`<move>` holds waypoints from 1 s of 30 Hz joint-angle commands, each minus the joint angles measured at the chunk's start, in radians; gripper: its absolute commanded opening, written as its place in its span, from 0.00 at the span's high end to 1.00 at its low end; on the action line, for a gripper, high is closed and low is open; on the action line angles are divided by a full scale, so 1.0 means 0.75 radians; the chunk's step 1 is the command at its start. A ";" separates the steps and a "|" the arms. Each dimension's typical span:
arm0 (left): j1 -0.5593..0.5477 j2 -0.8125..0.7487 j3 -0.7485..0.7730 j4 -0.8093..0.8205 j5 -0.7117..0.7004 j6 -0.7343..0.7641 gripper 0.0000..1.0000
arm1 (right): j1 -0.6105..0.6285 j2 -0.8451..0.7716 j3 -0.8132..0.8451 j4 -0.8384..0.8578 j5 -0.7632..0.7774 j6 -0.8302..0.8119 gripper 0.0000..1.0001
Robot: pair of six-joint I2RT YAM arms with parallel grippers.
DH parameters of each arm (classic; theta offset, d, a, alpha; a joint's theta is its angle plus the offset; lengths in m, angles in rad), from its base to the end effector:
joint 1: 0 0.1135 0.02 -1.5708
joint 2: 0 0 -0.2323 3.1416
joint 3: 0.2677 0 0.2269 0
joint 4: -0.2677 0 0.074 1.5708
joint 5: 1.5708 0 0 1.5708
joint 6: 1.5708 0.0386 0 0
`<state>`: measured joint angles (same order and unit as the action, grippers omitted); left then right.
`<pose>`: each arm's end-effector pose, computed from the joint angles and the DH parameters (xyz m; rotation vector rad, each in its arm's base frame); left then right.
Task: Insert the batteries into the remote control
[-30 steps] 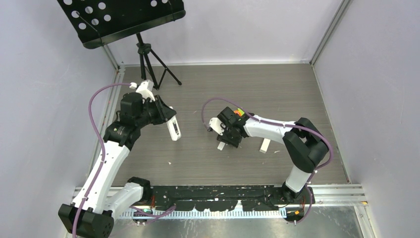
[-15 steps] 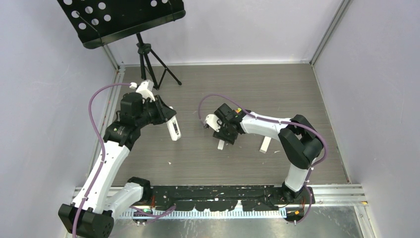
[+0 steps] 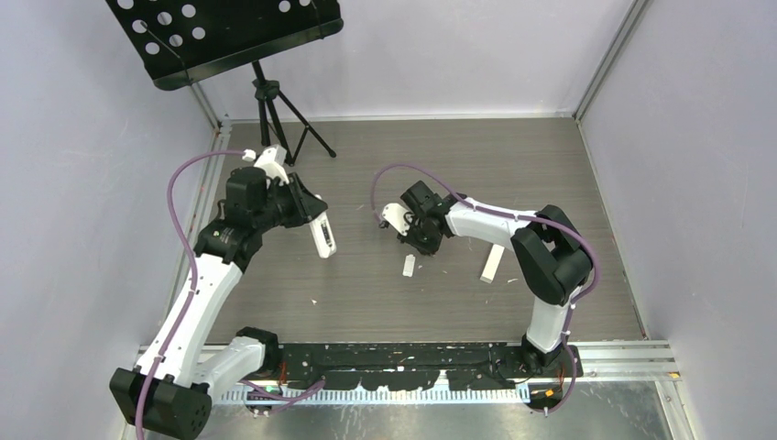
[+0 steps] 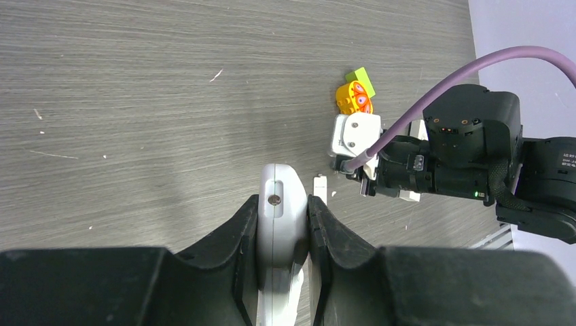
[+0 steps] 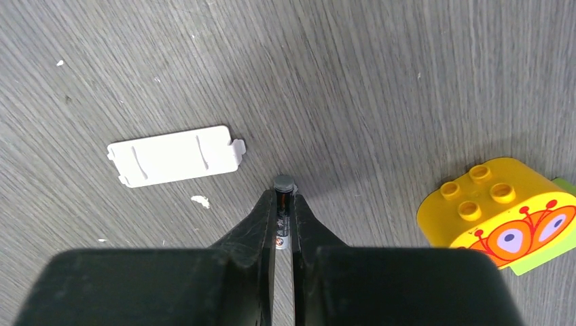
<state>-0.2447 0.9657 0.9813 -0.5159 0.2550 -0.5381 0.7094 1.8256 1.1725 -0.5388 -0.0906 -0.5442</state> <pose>0.1950 -0.0587 0.3146 -0.1513 2.1334 -0.7352 0.2484 0.2179 0.1485 -1.6422 2.2266 0.1687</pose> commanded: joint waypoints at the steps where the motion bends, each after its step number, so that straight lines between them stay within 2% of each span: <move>1: 0.001 0.004 0.039 0.098 0.041 -0.011 1.00 | -0.003 -0.024 0.006 -0.017 -0.006 0.023 0.90; 3: 0.001 0.009 0.028 0.113 0.053 -0.020 1.00 | -0.004 -0.030 -0.002 -0.017 0.004 0.055 0.87; 6: 0.001 0.015 0.025 0.121 0.062 -0.029 1.00 | -0.006 -0.040 -0.011 -0.052 0.006 0.092 0.71; 9: 0.001 0.017 0.026 0.123 0.065 -0.028 1.00 | -0.023 -0.042 -0.010 -0.098 -0.026 0.110 0.69; 16: 0.001 0.013 0.023 0.123 0.067 -0.028 1.00 | -0.048 -0.020 0.019 -0.174 -0.012 0.137 0.77; 21: 0.001 0.009 0.011 0.130 0.074 -0.037 1.00 | -0.048 -0.005 0.021 -0.149 0.025 0.173 0.95; 23: 0.001 0.013 -0.007 0.151 0.094 -0.053 1.00 | -0.048 -0.027 0.008 -0.102 0.023 0.208 0.99; 27: 0.001 0.034 -0.096 0.327 0.191 -0.157 1.00 | -0.047 -0.156 -0.022 0.012 0.001 0.347 1.00; 30: 0.001 0.087 -0.203 0.557 0.310 -0.304 1.00 | -0.035 -0.301 -0.048 0.090 -0.023 0.504 1.00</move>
<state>-0.2447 0.9897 0.9085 -0.3538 0.3569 -0.6273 0.6765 1.7744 1.1450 -0.5755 -0.0883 -0.3271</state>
